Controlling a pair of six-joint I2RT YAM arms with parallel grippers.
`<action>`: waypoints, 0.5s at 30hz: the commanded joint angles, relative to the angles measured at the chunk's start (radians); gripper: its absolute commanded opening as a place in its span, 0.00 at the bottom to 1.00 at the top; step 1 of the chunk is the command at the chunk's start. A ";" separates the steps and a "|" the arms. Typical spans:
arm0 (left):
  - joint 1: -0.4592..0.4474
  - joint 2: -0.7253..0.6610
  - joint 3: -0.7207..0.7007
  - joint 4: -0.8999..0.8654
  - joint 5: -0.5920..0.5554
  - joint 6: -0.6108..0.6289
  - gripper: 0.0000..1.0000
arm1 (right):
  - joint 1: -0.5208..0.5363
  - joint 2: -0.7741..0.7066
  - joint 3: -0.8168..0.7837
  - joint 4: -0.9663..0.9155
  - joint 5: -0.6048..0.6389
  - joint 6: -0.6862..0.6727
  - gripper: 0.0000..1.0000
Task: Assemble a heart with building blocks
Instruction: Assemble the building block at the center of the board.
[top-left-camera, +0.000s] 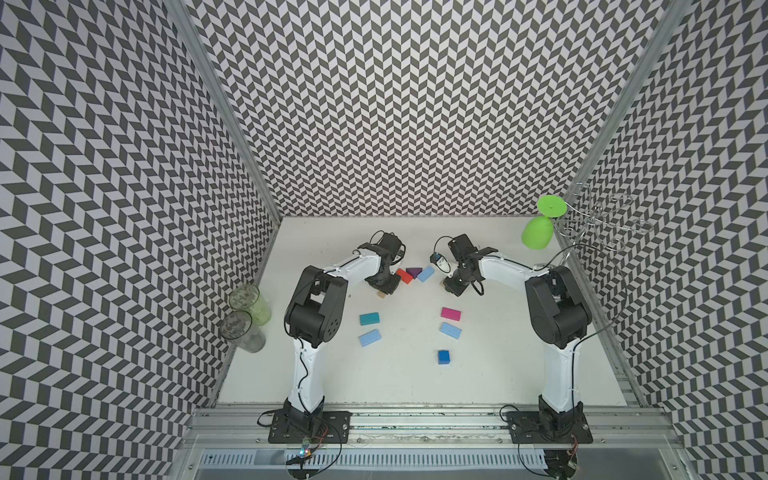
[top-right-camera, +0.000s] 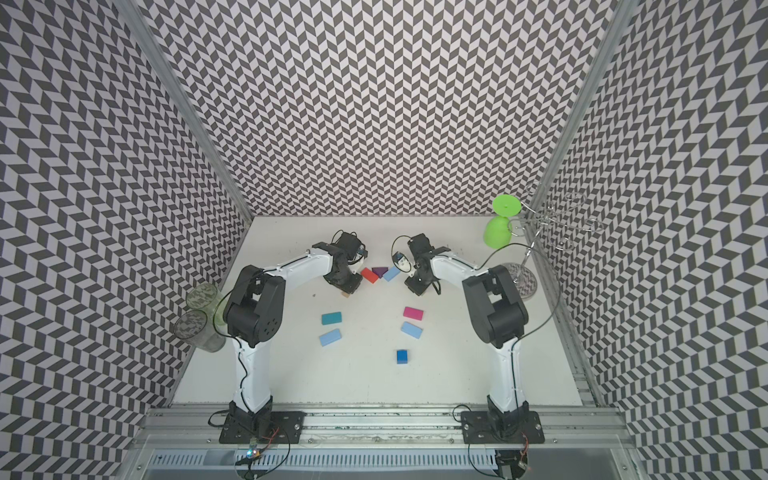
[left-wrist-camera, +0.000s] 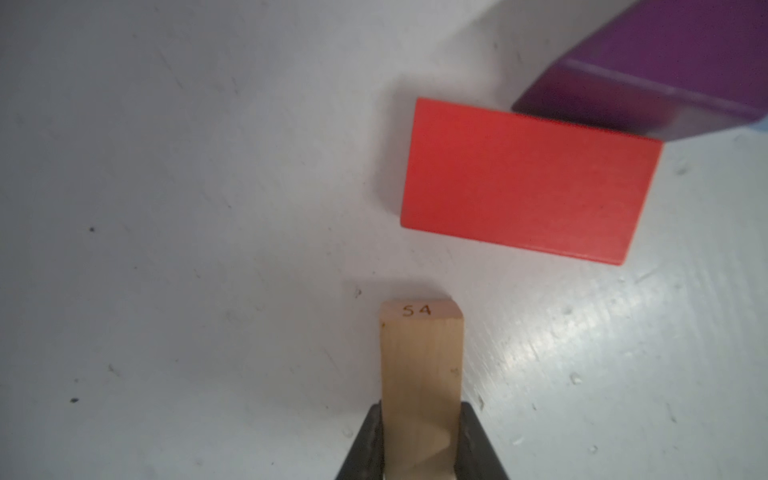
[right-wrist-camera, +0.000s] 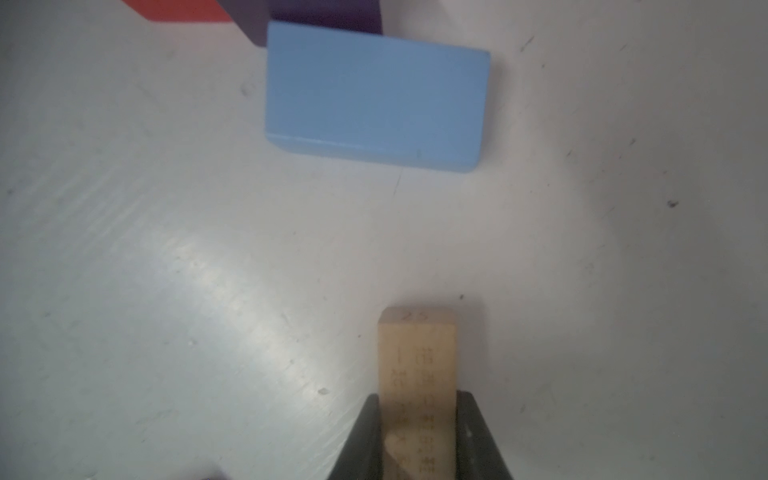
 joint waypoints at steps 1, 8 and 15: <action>-0.006 0.019 0.008 -0.082 0.012 0.026 0.12 | -0.001 0.032 0.024 0.026 -0.004 0.011 0.00; -0.009 0.056 0.062 -0.093 0.013 0.035 0.12 | -0.003 0.046 0.037 0.034 -0.006 0.009 0.00; -0.015 0.068 0.087 -0.095 0.023 0.051 0.11 | -0.001 0.057 0.050 0.039 -0.011 0.011 0.00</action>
